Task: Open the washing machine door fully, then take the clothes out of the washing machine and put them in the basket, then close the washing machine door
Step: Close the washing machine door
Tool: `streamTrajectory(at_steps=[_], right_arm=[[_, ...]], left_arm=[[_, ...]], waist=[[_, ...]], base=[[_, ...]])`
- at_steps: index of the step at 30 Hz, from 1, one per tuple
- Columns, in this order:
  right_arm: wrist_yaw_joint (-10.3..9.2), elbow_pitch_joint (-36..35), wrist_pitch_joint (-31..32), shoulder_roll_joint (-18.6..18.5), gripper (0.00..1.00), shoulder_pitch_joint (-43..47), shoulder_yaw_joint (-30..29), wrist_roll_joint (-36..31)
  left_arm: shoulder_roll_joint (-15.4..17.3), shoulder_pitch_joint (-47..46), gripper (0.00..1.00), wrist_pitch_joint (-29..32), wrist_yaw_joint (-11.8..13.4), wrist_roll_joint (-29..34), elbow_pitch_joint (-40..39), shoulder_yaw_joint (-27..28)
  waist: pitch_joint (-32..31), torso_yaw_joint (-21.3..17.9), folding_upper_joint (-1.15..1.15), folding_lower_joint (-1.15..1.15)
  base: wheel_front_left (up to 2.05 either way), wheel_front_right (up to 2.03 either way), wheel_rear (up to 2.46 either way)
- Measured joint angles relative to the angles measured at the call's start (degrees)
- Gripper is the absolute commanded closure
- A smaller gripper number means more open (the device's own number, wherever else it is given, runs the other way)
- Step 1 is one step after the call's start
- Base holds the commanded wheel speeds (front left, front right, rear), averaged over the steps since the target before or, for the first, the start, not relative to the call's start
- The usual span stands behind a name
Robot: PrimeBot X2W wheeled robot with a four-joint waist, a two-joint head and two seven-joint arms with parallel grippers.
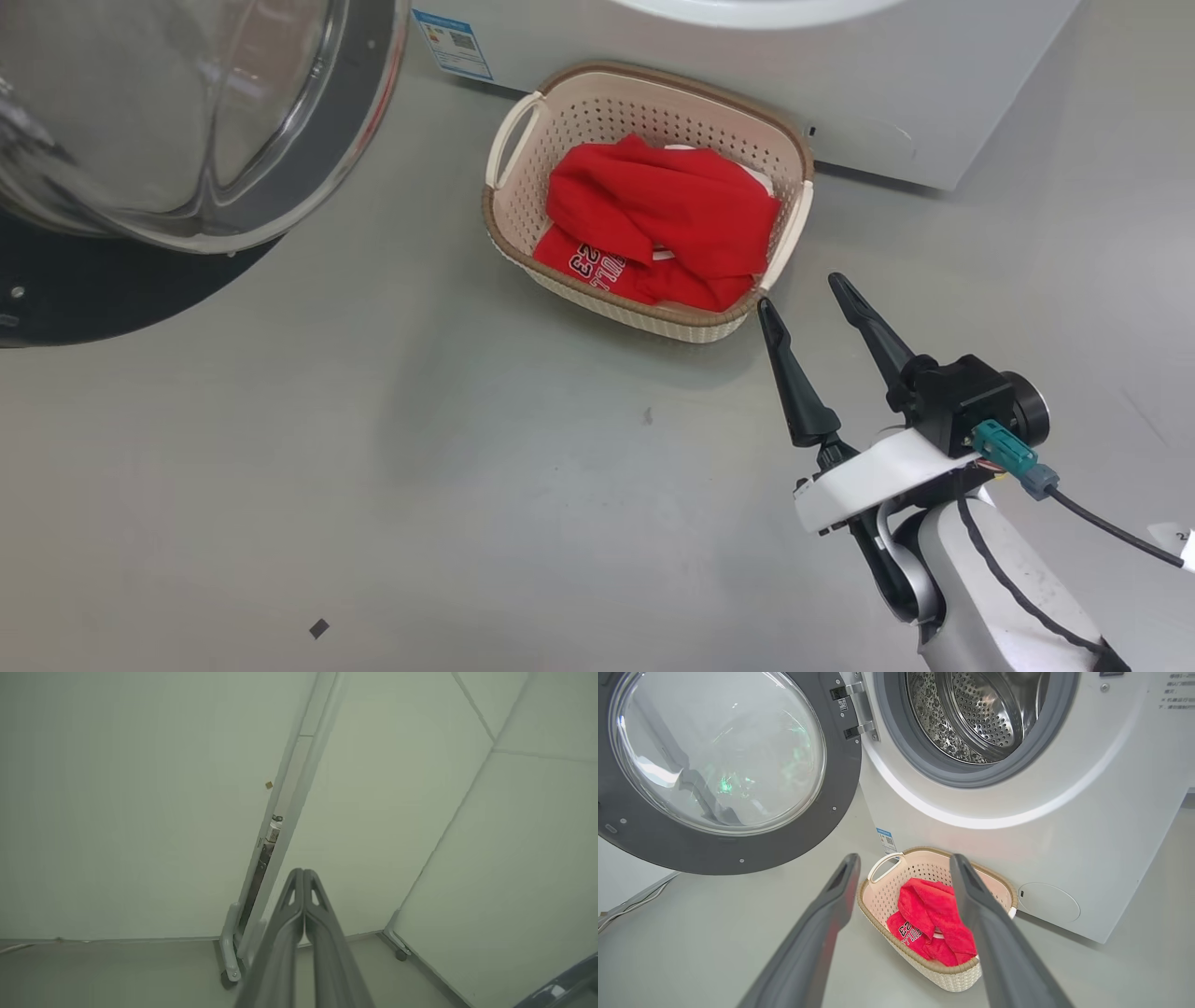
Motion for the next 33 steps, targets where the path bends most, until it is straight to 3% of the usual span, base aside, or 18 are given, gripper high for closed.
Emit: streamTrajectory(at_steps=[8,16,33], right_arm=[[0.02,0.47,-0.25,0.07,0.00,-0.35,0.12,0.01],[0.04,0.93,-0.35,0.27,0.00,-0.38,0.14,0.02],[0.00,0.96,-1.30,0.43,0.00,-0.45,-0.18,0.02]], left_arm=[[-0.16,-8.12,1.00,7.62,5.04,-11.65,10.47,7.31],[0.23,-13.86,1.00,14.66,8.56,-18.04,17.11,10.23],[0.10,-16.91,1.00,28.52,9.31,-22.07,26.31,7.76]], waist=[[1.41,-3.60,0.00,0.00],[1.12,-5.86,0.00,0.00],[0.85,-7.23,0.00,0.00]], base=[[0.00,0.00,0.00],[0.00,0.00,0.00],[0.00,0.00,0.00]])
